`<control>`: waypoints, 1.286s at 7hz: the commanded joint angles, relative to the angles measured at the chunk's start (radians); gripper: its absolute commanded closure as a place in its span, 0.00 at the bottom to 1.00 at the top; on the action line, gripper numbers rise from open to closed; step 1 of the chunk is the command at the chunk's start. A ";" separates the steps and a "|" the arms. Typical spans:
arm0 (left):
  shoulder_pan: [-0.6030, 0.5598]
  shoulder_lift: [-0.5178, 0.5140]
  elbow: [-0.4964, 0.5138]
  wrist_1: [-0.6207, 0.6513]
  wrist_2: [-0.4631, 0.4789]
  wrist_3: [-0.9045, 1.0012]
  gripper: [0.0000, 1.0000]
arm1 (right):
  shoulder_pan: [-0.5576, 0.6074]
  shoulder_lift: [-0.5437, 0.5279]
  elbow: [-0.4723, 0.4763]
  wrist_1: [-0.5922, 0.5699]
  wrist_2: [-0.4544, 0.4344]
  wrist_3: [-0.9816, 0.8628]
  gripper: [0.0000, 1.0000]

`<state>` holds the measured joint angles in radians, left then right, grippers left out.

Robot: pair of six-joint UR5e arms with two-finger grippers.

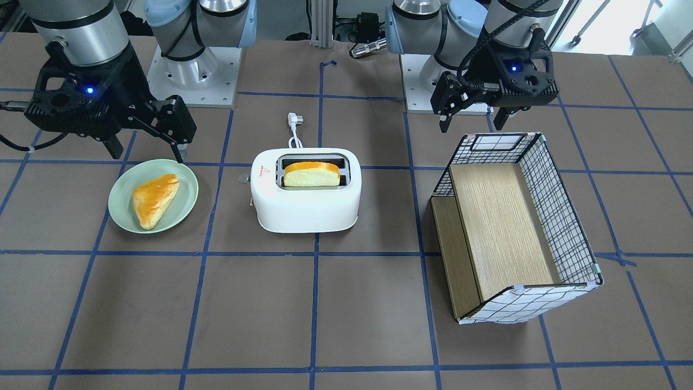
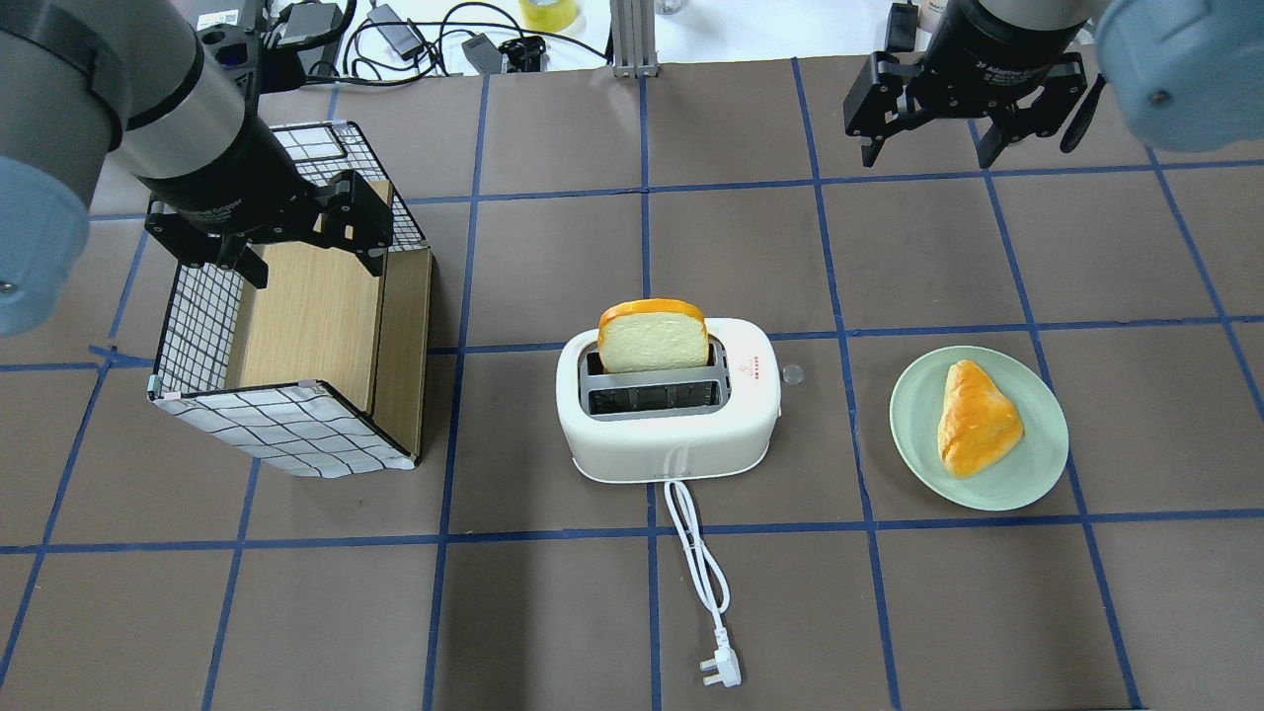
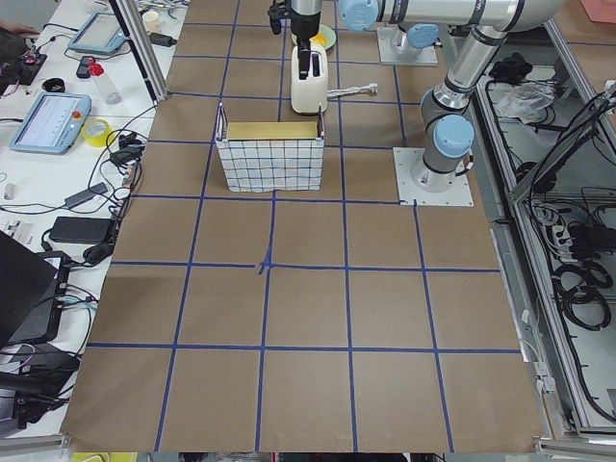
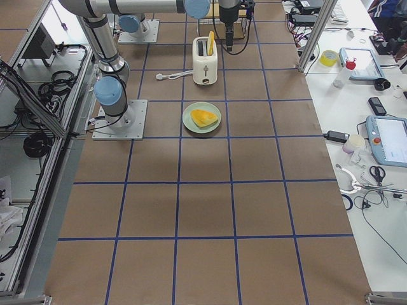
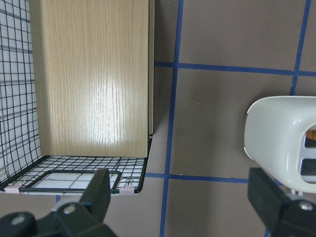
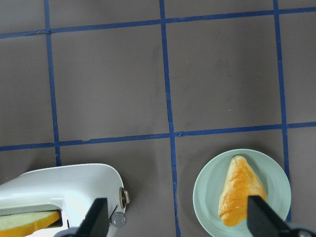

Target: Press toaster with right arm

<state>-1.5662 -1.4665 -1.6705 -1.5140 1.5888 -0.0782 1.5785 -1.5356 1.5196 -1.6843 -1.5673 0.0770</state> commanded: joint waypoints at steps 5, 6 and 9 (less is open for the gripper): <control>0.000 0.000 0.000 0.000 0.000 0.000 0.00 | 0.000 -0.001 -0.002 0.002 0.001 0.004 0.00; 0.000 0.000 0.000 0.000 0.000 0.000 0.00 | 0.000 -0.001 -0.002 0.002 0.001 0.004 0.01; 0.000 0.000 0.000 0.000 0.000 0.000 0.00 | -0.002 0.000 -0.004 0.026 0.060 0.015 0.99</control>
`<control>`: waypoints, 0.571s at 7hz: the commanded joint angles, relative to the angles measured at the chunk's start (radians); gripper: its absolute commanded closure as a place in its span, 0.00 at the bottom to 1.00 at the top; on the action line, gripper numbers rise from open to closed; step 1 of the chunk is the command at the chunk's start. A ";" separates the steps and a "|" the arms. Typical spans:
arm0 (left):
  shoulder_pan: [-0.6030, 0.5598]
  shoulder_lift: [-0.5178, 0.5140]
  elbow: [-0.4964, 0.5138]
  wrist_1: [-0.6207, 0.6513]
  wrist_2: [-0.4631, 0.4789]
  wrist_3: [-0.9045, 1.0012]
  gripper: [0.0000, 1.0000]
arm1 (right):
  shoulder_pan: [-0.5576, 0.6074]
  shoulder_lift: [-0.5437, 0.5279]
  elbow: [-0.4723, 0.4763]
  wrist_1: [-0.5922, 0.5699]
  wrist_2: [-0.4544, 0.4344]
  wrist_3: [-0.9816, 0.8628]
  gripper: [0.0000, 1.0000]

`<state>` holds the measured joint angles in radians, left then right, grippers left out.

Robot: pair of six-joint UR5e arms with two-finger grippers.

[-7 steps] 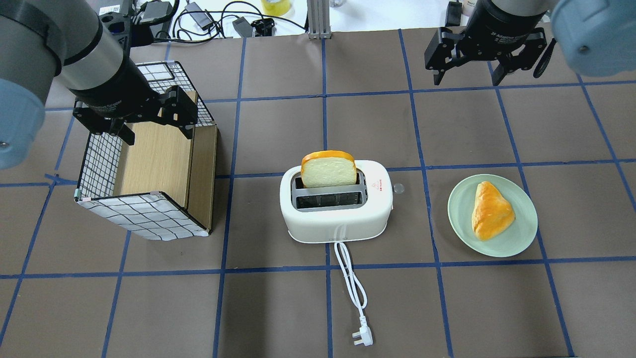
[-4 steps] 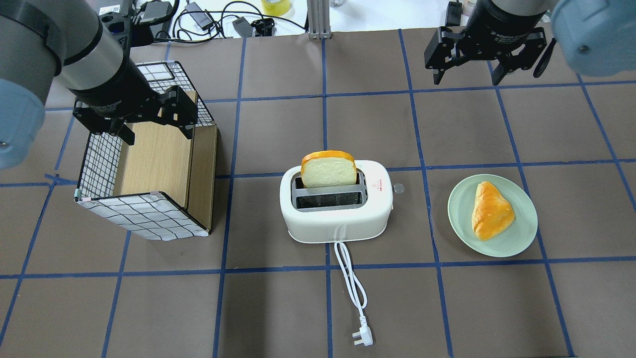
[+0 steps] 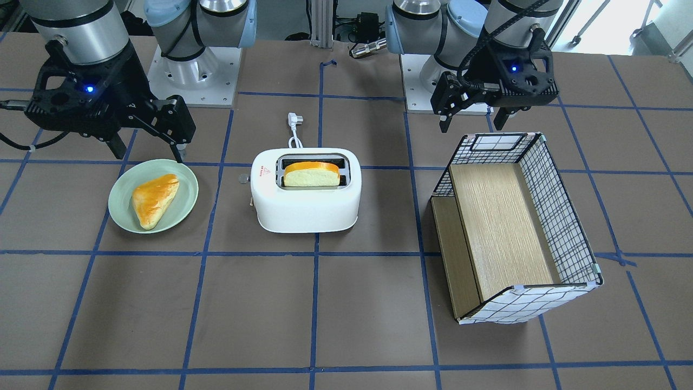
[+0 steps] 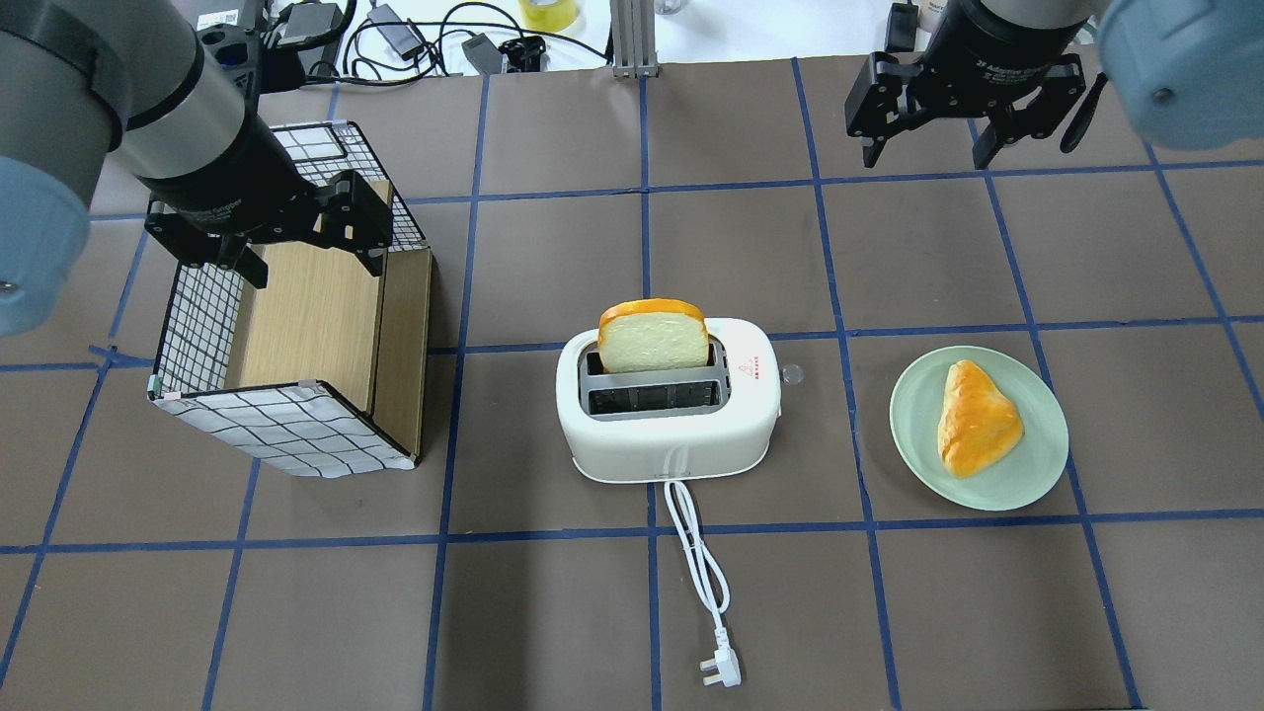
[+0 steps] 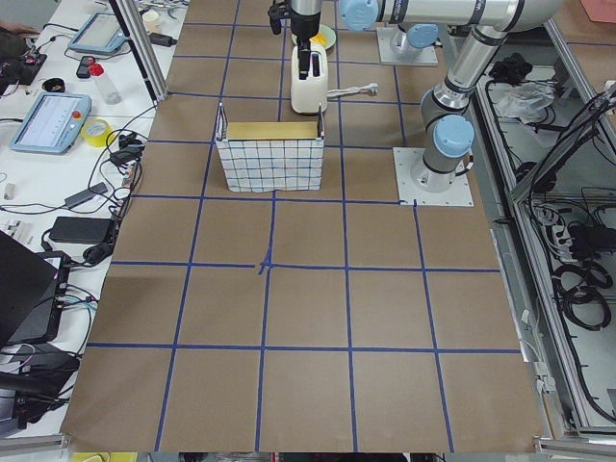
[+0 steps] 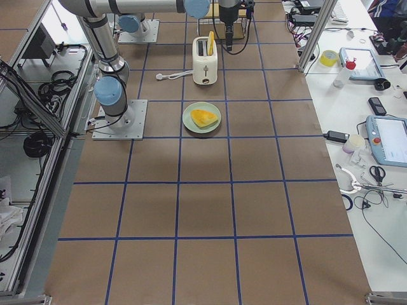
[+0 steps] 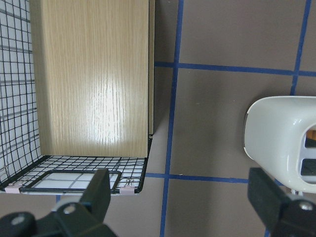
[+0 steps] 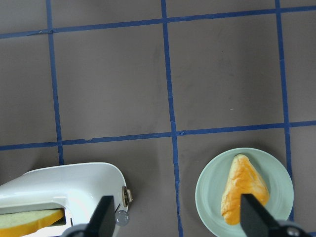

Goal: Press toaster with right arm
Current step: 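Move the right gripper down toward the toaster's lever side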

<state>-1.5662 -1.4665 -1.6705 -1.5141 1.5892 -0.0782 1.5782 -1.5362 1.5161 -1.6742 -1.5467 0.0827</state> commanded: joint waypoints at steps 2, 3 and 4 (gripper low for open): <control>0.000 0.000 0.000 0.000 0.000 0.000 0.00 | -0.044 0.007 0.038 0.122 0.344 -0.026 1.00; 0.000 0.000 0.000 0.000 -0.002 0.000 0.00 | -0.091 0.008 0.091 0.125 0.501 -0.109 1.00; 0.000 0.000 0.000 0.000 0.000 0.000 0.00 | -0.143 0.007 0.161 0.125 0.643 -0.188 1.00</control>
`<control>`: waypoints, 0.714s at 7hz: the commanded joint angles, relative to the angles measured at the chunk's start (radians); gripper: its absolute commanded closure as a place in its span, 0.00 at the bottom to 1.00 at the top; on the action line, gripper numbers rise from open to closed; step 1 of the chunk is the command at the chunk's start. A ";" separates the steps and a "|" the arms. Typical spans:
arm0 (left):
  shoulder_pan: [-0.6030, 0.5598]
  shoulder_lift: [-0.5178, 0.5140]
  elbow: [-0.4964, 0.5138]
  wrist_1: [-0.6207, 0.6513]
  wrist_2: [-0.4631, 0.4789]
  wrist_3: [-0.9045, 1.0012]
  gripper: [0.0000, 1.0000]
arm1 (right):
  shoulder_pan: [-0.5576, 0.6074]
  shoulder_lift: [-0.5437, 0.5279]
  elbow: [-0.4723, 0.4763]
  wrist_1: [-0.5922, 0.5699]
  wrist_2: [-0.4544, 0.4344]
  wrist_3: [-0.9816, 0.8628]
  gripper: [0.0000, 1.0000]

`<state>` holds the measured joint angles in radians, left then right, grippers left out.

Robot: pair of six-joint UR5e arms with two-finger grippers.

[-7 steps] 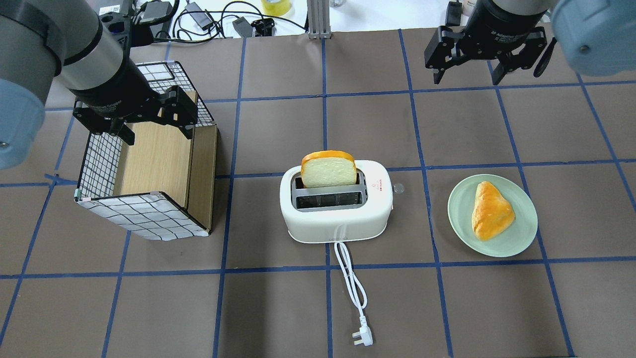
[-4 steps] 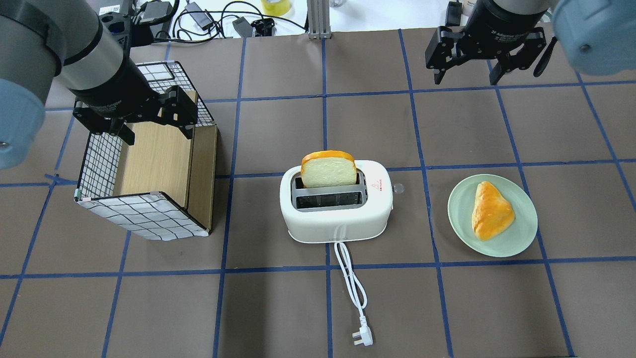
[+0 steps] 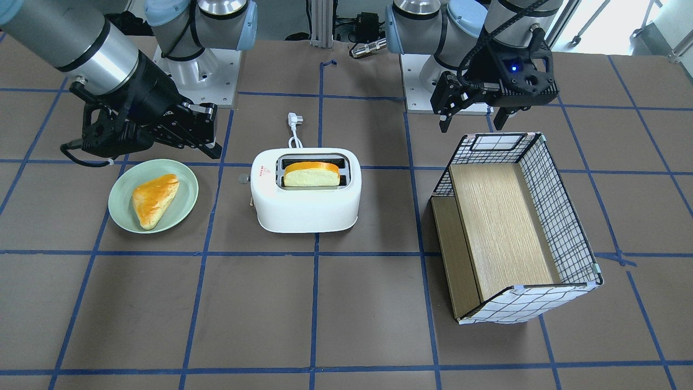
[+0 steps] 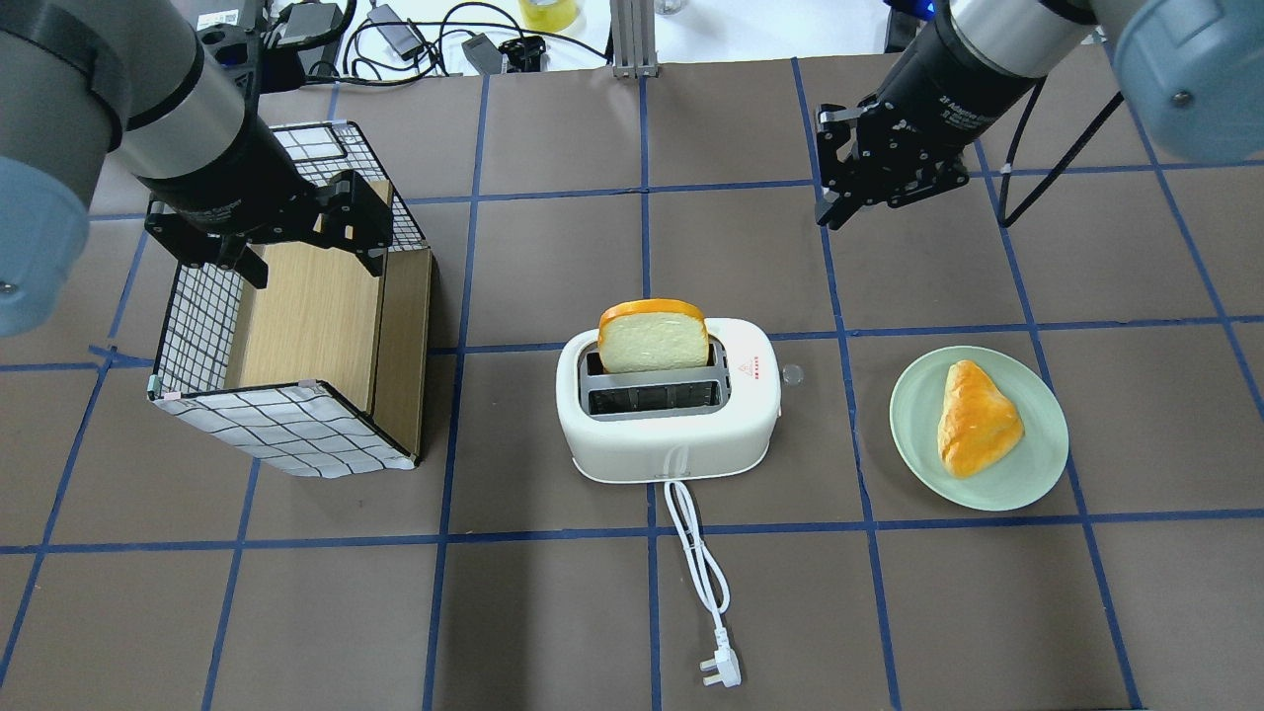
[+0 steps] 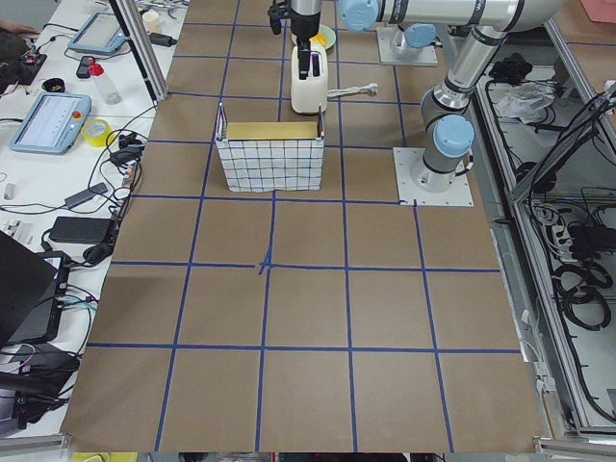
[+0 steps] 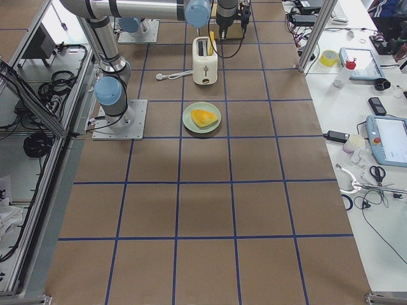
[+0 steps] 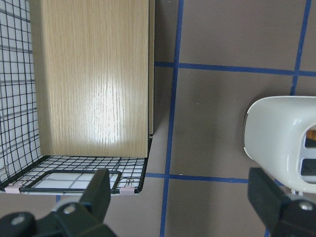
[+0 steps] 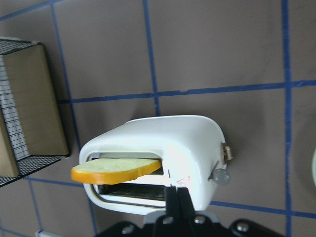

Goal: Press toaster with right arm
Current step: 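Move the right gripper down toward the toaster's lever side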

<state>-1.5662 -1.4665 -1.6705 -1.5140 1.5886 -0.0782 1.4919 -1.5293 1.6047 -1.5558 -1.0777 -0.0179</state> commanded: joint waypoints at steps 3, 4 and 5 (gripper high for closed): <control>0.000 0.000 0.000 0.000 0.001 0.000 0.00 | -0.116 0.001 0.285 -0.030 0.280 -0.245 1.00; 0.000 0.000 0.000 0.000 0.001 0.000 0.00 | -0.140 0.004 0.320 -0.058 0.277 -0.255 1.00; 0.001 0.000 0.000 0.000 -0.001 0.000 0.00 | -0.148 0.023 0.346 -0.085 0.275 -0.255 1.00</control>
<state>-1.5660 -1.4665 -1.6705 -1.5141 1.5889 -0.0782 1.3615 -1.5219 1.9102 -1.6104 -0.8033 -0.2618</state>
